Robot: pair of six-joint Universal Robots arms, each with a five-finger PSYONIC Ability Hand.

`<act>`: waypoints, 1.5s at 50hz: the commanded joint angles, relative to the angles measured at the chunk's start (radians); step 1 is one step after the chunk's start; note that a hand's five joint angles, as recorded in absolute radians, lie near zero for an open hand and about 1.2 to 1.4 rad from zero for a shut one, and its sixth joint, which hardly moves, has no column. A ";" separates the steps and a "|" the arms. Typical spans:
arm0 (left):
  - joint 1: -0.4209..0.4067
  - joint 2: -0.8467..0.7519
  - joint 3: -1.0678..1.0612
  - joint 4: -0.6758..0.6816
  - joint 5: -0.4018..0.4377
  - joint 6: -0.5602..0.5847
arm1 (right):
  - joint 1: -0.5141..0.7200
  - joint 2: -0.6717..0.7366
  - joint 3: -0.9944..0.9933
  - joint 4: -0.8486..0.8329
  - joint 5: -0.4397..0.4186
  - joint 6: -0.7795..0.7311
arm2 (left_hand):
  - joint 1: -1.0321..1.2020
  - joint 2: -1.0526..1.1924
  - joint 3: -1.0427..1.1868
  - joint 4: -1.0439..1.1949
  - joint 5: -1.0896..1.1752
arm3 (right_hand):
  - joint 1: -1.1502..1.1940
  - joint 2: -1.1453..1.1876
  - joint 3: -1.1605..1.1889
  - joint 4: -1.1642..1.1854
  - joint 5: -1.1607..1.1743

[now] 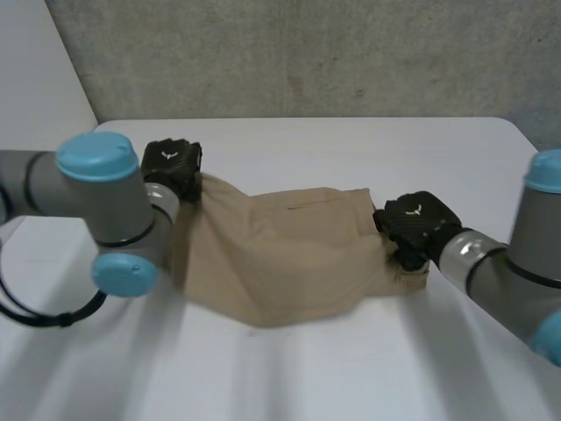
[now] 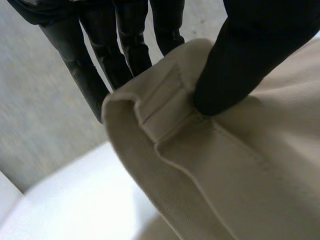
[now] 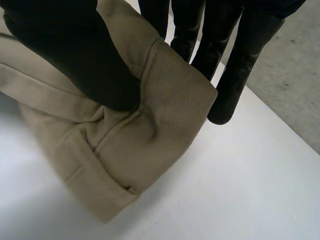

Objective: Fold the shorts.

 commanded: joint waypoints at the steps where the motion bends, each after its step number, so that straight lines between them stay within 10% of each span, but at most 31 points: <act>1: -0.003 -0.092 0.043 0.281 -0.049 0.117 | 0.062 0.107 -0.117 -0.083 0.165 0.131 | -0.214 -0.216 -0.216 -0.223 -0.227 | 0.424 0.222 0.217 0.209 0.232; 10: -0.014 -0.008 -0.061 0.335 -0.121 0.162 | 0.130 0.173 -0.163 -0.117 0.269 0.202 | -0.857 -0.860 -0.859 -0.866 -0.870 | 0.424 0.222 0.217 0.209 0.232; 33: -0.181 0.517 -0.723 0.023 -0.119 0.029 | 0.144 0.207 -0.178 -0.149 0.337 0.230 | -0.433 -0.435 -0.435 -0.442 -0.446 | 0.424 0.222 0.217 0.209 0.232; 43: -0.181 0.458 -0.723 -0.068 -0.110 -0.163 | 0.148 0.207 -0.177 -0.143 0.337 0.230 | -0.358 -0.361 -0.360 -0.368 -0.371 | 0.424 0.222 0.217 0.209 0.232; 75: -0.123 0.132 -0.418 -0.011 -0.112 -0.160 | 0.150 0.207 -0.161 -0.149 0.335 0.220 | -0.435 -0.437 -0.437 -0.444 -0.448 | 0.424 0.222 0.217 0.209 0.232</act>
